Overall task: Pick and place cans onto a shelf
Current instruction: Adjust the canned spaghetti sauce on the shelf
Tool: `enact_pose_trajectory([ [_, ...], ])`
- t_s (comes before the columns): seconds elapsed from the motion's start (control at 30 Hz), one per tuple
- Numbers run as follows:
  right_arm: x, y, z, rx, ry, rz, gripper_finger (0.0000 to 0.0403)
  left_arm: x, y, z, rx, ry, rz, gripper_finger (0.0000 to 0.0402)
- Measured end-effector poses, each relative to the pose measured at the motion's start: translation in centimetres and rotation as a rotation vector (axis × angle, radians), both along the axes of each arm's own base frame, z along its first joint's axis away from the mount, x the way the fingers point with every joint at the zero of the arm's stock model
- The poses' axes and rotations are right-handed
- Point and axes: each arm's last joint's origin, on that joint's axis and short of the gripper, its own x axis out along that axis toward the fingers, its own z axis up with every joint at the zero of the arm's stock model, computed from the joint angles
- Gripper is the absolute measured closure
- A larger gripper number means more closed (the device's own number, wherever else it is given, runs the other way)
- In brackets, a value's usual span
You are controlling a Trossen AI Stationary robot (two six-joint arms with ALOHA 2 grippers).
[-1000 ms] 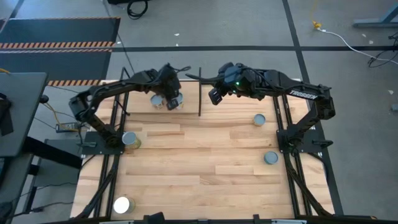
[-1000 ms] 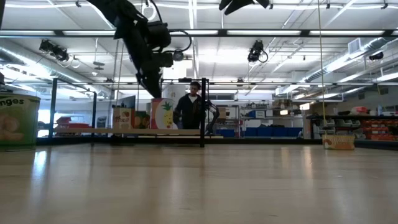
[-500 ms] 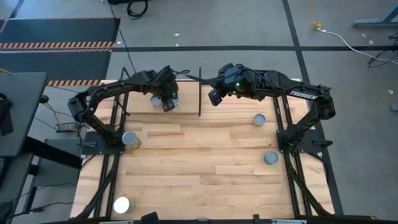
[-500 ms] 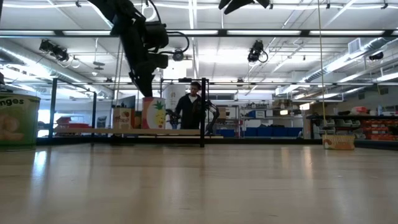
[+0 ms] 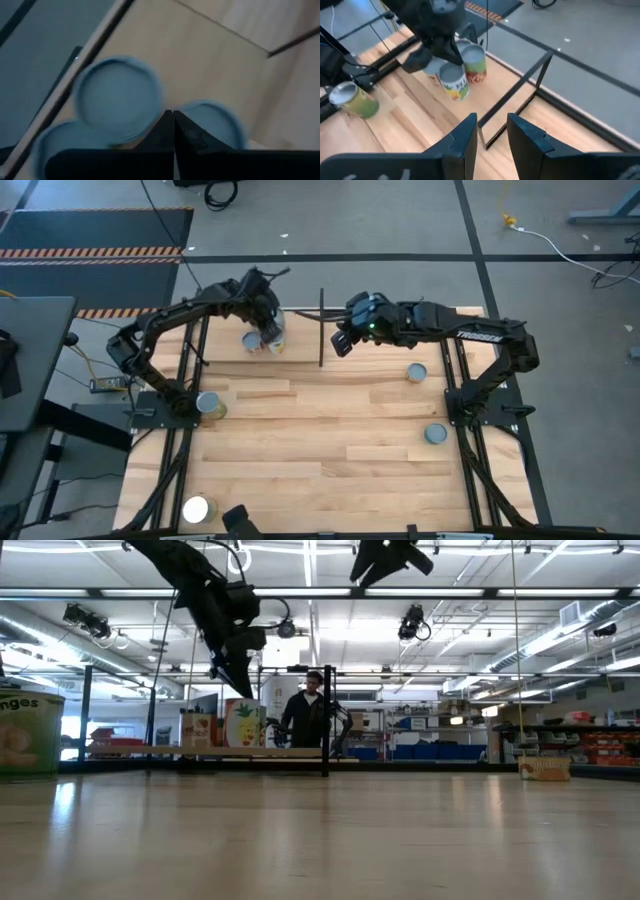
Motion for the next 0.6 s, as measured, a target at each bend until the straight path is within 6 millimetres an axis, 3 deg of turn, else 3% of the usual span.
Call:
enact_pose_trajectory([
  [0.4, 2.5, 0.0, -4.1, 0.083, -0.194, 0.07, 0.029, 0.6, 1.1, -0.4, 0.108, 0.01, 0.044, 0.04],
  [0.6, 2.6, 0.0, -3.9, 0.067, -0.212, 0.065, 0.029, 0.7, 1.7, -1.6, 0.084, 0.053, 0.094, 0.04],
])
